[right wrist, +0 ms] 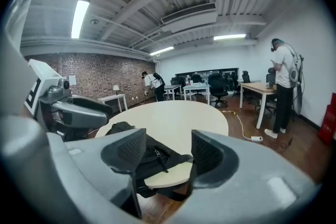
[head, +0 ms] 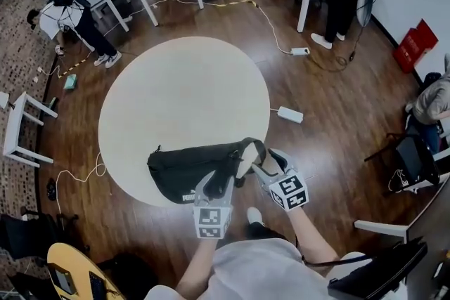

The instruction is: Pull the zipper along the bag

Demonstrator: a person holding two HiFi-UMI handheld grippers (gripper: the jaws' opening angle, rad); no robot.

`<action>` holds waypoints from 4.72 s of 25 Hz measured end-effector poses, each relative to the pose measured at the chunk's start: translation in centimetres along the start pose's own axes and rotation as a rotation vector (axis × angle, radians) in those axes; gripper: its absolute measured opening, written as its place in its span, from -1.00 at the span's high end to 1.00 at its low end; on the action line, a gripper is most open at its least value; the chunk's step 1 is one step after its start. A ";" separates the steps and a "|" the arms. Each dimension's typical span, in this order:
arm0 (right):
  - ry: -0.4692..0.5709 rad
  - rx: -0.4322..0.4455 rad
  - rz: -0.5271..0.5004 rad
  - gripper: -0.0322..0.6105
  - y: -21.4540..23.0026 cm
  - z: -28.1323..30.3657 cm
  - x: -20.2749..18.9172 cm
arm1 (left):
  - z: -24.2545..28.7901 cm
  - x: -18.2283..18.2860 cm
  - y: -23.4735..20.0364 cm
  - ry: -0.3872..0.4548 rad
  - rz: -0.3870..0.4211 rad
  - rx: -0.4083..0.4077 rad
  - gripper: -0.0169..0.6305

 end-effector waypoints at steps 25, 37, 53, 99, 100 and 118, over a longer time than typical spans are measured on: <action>-0.428 0.526 -0.287 0.80 1.4 18.1 -13.2 | 14.3 -12.4 1.1 -0.386 -0.316 -0.009 0.36; -0.481 0.535 -0.276 0.94 2.0 18.1 -13.1 | 16.9 -14.9 -1.8 -0.452 -0.536 0.224 0.72; -0.533 0.449 -0.257 0.94 3.3 17.9 -14.5 | 5.6 -13.0 -8.8 -0.396 -0.313 0.033 0.88; 0.345 -0.160 -0.115 -0.05 -22.7 -9.4 -0.6 | -24.6 -8.4 -11.5 0.235 -0.096 0.226 0.02; 0.375 -0.158 -0.117 -0.06 -23.5 -12.1 -0.9 | -26.2 -8.2 -8.9 0.254 -0.082 0.232 0.02; 0.411 -0.232 -0.166 -0.18 -32.7 -37.4 -4.5 | -46.9 -8.9 10.5 0.377 0.003 0.369 -0.02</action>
Point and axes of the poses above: the fingertips, and each gripper's own axes: z forward along the fingers, y to its right, x out of its top, the point moved 1 cm from there along -z, backward along the fingers
